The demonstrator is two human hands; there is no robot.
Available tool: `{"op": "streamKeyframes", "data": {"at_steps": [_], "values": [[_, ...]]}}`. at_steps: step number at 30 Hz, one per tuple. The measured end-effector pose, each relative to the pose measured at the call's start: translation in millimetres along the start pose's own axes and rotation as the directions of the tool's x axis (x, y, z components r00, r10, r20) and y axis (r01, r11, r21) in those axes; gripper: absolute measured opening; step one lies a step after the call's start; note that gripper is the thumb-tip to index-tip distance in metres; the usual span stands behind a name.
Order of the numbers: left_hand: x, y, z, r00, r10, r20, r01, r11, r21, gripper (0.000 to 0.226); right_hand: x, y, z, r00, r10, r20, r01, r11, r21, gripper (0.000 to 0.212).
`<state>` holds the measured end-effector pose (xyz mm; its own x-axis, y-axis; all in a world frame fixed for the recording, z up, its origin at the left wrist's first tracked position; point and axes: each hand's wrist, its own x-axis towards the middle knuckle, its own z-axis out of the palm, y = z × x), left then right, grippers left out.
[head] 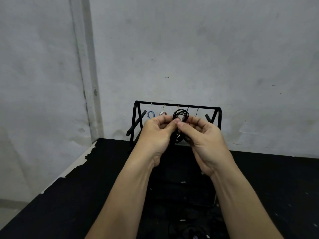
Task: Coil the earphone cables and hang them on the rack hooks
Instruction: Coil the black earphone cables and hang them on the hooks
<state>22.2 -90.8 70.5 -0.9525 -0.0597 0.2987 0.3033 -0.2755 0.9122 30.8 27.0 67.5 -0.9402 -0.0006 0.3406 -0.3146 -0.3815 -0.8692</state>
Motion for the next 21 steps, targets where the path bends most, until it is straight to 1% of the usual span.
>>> {"op": "streamKeyframes", "data": {"at_steps": [2, 3, 6, 9, 13, 16, 18, 21], "values": [[1.0, -1.0, 0.1, 1.000, -0.003, -0.012, 0.003, 1.000, -0.013, 0.004, 0.4, -2.8, -2.4, 1.000, -0.024, 0.008, 0.025, 0.996, -0.090, 0.023], [1.0, -1.0, 0.5, 1.000, -0.018, 0.001, 0.018, 0.999, -0.037, 0.005, 0.3, -4.4, -3.7, 1.000, -0.030, 0.009, 0.030, 0.994, -0.108, 0.023], [-0.4, -0.7, 2.2, 0.995, -0.069, 0.075, 0.079, 0.988, -0.133, 0.008, 0.7, -8.0, -5.0, 1.000, -0.021, -0.005, 0.020, 0.998, -0.064, 0.022], [-0.5, -0.1, 2.7, 0.991, -0.076, 0.110, 0.094, 0.980, -0.173, 0.008, 0.5, -9.4, -5.2, 0.999, -0.025, -0.038, 0.024, 0.999, -0.025, 0.020], [-1.6, 2.2, 1.8, 0.989, -0.061, 0.133, 0.090, 0.970, -0.227, 0.029, 0.3, -10.9, -4.8, 0.998, -0.035, -0.043, 0.036, 0.999, 0.014, 0.017], [-1.9, 3.2, 1.1, 0.990, -0.072, 0.124, 0.101, 0.965, -0.241, 0.016, -0.1, -10.7, -4.3, 1.000, -0.006, -0.030, 0.008, 0.999, 0.042, 0.019], [-2.2, 3.6, 1.1, 0.988, -0.086, 0.127, 0.116, 0.960, -0.255, 0.014, -0.1, -9.9, -4.7, 1.000, 0.012, -0.019, -0.011, 0.998, 0.054, 0.020], [-2.6, 2.5, 1.1, 0.989, -0.085, 0.120, 0.112, 0.964, -0.241, 0.011, 0.7, -8.7, -6.2, 1.000, -0.017, -0.022, 0.017, 1.000, -0.008, 0.021]]}}
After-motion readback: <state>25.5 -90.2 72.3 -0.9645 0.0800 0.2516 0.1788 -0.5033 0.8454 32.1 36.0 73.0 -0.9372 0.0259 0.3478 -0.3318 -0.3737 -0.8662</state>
